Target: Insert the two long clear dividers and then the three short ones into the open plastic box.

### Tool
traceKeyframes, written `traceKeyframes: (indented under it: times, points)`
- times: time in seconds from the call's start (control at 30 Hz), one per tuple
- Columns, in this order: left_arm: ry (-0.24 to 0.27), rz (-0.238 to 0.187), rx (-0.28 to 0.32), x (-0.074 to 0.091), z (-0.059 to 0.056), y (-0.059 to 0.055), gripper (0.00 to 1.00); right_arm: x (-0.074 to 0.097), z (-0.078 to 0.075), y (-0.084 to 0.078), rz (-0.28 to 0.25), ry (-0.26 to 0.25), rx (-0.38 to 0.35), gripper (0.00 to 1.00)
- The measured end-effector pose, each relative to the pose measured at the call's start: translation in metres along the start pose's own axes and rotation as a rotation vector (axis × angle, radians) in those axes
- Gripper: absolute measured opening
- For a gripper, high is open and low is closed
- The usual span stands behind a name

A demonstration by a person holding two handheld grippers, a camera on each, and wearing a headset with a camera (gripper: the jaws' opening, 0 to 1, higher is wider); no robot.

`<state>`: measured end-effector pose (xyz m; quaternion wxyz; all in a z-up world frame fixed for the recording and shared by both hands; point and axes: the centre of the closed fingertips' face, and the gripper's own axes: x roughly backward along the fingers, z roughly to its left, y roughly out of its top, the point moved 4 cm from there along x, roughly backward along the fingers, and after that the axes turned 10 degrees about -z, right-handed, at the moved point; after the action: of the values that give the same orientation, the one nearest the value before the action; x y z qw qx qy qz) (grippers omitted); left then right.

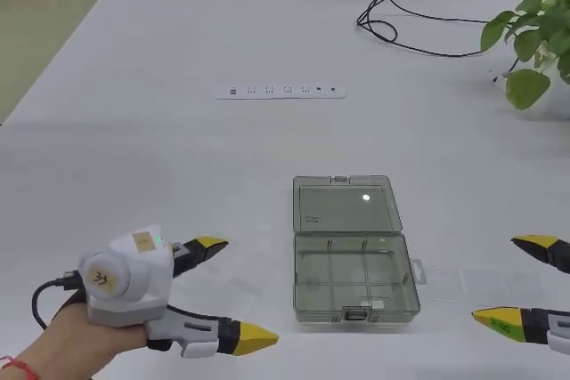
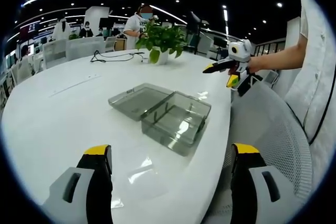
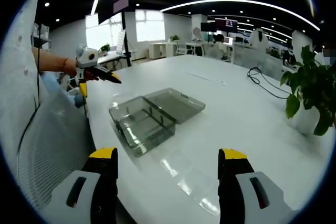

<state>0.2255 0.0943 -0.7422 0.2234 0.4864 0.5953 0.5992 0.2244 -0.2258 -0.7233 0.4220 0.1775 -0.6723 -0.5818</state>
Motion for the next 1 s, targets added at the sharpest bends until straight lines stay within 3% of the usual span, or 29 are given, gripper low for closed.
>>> traceKeyframes:
  times: [0.37, 0.6, 1.0]
  points:
    - [0.025, 0.007, -0.002, 0.003, 0.008, 0.0, 0.95, -0.002, 0.0, 0.001, -0.007, 0.006, -0.003, 0.78]
    - [0.07, 0.009, 0.007, 0.01, 0.023, 0.0, 0.92, -0.001, 0.0, 0.001, -0.008, 0.006, -0.004, 0.78]
    - [0.202, 0.085, 0.031, 0.025, 0.059, -0.008, 0.79, -0.001, -0.001, 0.003, -0.016, -0.001, -0.01, 0.77]
